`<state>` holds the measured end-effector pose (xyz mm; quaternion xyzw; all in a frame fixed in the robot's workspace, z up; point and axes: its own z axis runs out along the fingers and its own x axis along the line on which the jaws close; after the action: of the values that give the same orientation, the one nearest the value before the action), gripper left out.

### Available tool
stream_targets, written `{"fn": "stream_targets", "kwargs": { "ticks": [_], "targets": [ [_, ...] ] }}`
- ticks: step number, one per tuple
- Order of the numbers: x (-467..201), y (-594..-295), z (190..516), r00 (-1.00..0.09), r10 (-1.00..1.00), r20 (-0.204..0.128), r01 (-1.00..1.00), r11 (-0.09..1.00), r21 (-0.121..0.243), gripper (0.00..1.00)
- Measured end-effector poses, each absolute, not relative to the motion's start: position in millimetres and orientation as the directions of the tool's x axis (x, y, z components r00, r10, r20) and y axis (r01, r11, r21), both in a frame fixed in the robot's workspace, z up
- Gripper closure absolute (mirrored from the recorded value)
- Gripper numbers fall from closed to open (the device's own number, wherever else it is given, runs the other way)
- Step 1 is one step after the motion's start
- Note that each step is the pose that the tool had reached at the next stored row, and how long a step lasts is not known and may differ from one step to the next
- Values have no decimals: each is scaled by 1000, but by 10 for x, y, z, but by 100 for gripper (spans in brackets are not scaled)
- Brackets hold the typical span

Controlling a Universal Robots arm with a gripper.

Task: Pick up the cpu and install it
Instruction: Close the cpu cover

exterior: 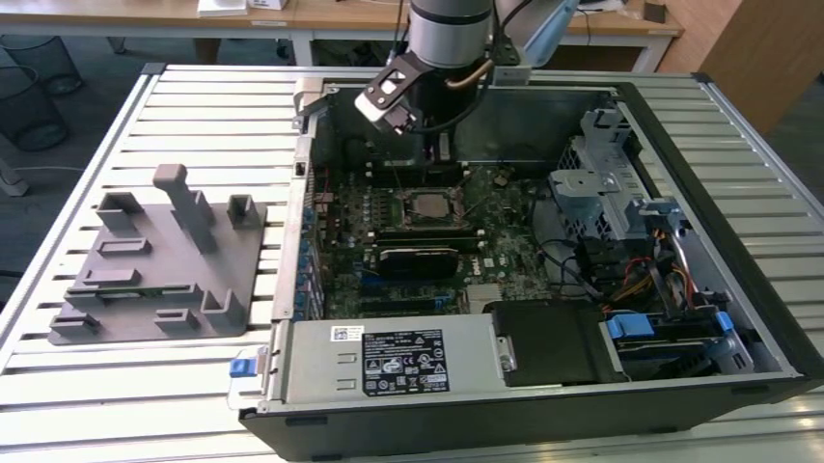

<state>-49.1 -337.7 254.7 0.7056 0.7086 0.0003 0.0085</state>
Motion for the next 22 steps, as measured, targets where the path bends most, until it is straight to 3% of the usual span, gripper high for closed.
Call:
{"fn": "stream_targets", "kwargs": {
  "ticks": [22],
  "targets": [
    [-490,-3492,2757,-4,1000,-10,1000,4,13,89]
  ]
}}
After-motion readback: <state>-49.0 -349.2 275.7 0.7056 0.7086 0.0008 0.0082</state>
